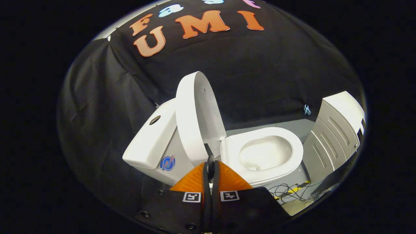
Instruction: Open the toilet lid.
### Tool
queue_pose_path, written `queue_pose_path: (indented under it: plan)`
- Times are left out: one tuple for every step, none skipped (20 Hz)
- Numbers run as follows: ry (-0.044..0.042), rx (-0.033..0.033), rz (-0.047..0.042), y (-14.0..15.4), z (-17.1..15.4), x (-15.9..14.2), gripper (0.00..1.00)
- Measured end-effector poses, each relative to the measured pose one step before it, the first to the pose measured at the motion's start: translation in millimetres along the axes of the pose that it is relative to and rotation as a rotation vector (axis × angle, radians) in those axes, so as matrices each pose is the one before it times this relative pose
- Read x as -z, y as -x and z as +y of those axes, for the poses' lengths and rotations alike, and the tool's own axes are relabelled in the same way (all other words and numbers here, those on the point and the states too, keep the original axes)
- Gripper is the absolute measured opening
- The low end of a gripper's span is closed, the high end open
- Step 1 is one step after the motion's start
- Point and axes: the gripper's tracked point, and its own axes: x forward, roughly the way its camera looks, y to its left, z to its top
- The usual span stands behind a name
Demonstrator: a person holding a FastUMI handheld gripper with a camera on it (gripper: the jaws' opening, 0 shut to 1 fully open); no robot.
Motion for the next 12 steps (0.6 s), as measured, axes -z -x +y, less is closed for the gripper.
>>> queue_pose_path:
  plan:
    - [0.01222, -0.00098, -0.00099, -1.35, 5.64, 0.23, 0.08]
    - [0.01184, -0.00387, 0.00102, -0.03, 7.08, 2.55, 0.08]
    - [0.01268, -0.00633, 0.00229, -0.44, 6.29, 1.70, 0.08]
    - [0.01446, -0.00544, 0.00165, -0.49, 4.91, 1.18, 0.08]
    - [0.01323, -0.00362, 0.00171, -0.47, 6.07, 1.13, 0.08]
    - [0.01254, -0.00277, 0.00114, -3.29, 7.41, 1.40, 0.08]
    - [0.01394, -0.00463, 0.00374, -2.69, 6.52, 1.43, 0.08]
    - [0.01457, -0.00611, 0.00451, -2.57, 4.47, 1.53, 0.08]
    - [0.01746, -0.00243, 0.00124, -1.02, 4.04, 0.39, 0.08]
    - [0.02228, 0.00385, -0.00196, 0.59, 2.82, 1.30, 0.08]
    - [0.02245, 0.00779, 0.00014, 0.86, 3.13, 2.45, 0.08]
    - [0.02903, 0.01816, -0.00815, 3.11, 2.11, 1.71, 0.08]
